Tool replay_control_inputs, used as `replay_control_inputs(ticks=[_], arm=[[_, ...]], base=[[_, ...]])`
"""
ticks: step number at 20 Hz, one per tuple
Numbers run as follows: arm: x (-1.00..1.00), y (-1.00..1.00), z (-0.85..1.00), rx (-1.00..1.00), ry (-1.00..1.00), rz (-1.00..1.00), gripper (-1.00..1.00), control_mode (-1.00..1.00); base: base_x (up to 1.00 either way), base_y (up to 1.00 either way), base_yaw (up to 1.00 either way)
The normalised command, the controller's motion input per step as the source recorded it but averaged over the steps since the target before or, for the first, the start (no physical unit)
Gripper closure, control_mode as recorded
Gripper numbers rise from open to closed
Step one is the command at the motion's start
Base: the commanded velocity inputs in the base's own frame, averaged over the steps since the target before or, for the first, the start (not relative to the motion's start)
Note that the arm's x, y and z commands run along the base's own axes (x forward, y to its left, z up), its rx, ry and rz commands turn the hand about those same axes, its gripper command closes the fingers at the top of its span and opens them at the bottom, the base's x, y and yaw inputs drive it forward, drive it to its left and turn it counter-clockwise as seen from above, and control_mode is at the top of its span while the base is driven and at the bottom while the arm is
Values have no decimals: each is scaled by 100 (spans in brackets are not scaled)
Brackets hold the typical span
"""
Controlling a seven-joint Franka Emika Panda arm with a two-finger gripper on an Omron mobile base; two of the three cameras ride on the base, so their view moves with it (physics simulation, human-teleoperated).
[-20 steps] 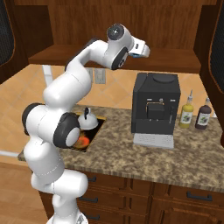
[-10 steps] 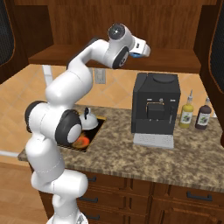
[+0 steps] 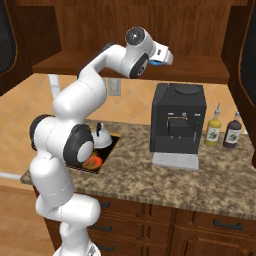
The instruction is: Pick the kettle from the counter and place it on the tray. Then pick the mug from the cabinet and place it on the tray. Then close the cabinet doors.
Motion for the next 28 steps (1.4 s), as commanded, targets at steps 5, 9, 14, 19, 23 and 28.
replay_control_inputs(ticks=[5, 9, 14, 19, 23, 28], arm=[[2, 0, -8, 0, 0, 0, -100, -100], [5, 0, -4, 0, 0, 0, -100, -100], [13, 0, -5, 0, 0, 0, -100, -100], [16, 0, -1, 0, 0, 0, -100, -100], [13, 0, 0, 0, 0, 0, -100, -100], [0, 0, 0, 0, 0, 0, 100, -100]], base=[[0, 0, 0], [0, 0, 0], [0, 0, 0], [0, 0, 0], [0, 0, 0], [0, 0, 0]])
